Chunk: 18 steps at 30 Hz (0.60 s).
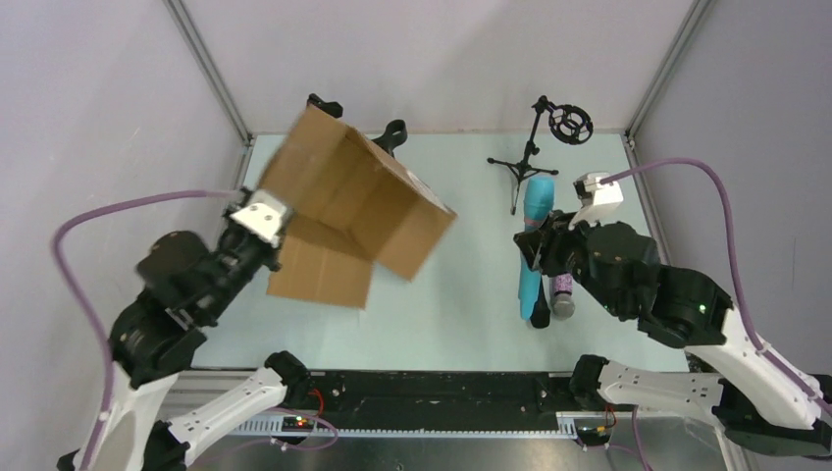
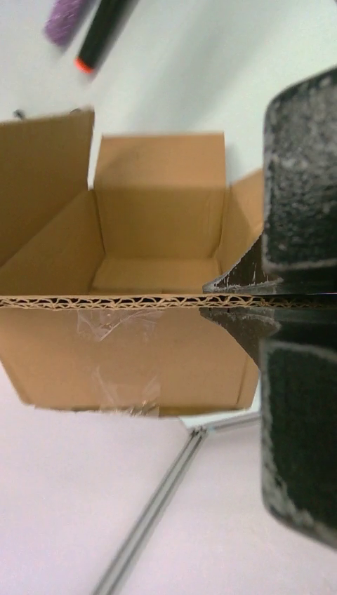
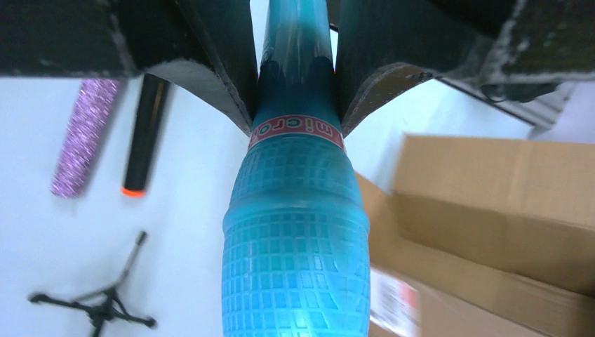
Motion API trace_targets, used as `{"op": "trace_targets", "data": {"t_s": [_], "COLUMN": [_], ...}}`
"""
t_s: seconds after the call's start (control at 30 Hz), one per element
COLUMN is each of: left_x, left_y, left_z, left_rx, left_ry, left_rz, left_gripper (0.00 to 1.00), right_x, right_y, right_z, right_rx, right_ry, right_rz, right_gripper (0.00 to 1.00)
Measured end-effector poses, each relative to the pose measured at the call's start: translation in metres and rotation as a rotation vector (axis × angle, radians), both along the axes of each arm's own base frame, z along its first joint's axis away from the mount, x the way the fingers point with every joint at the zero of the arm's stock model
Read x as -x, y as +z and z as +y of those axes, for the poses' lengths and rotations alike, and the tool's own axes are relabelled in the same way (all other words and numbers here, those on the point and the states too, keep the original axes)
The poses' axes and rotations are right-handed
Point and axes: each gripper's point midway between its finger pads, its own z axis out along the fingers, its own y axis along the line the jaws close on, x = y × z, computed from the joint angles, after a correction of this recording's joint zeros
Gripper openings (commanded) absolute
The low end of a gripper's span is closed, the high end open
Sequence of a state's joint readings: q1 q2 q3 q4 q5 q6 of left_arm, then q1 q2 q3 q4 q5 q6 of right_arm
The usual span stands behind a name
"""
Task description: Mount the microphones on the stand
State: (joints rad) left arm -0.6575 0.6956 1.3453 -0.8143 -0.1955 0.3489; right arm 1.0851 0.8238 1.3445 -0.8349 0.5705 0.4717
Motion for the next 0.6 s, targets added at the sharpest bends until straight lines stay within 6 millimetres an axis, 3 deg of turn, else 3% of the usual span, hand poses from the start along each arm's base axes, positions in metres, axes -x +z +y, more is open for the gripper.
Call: {"op": "trace_targets", "data": {"t_s": [0.13, 0.27, 0.43, 0.6], "left_x": [0.012, 0.019, 0.024, 0.039], "left_y": [0.041, 0.056, 0.069, 0.114], "left_z": [0.027, 0.052, 0.075, 0.108], "left_rx": [0.052, 0.064, 0.051, 0.068], "left_ry": [0.078, 0.17, 0.261, 0.374], "left_rz": [-0.11, -0.164, -0.195, -0.305], "left_gripper": [0.0, 0.0, 0.0, 0.0], "right_x": [-0.012, -0.022, -0.035, -0.052], "right_y": [-0.033, -0.069, -0.128, -0.199], "right_z": [-0.012, -0.015, -0.019, -0.022], "right_rx": [0.098, 0.177, 0.26, 0.335], "right_ry": [-0.083, -0.13, -0.174, -0.214], "right_rz": [0.086, 0.167, 0.292, 0.447], "right_gripper": [0.0, 0.0, 0.0, 0.0]}}
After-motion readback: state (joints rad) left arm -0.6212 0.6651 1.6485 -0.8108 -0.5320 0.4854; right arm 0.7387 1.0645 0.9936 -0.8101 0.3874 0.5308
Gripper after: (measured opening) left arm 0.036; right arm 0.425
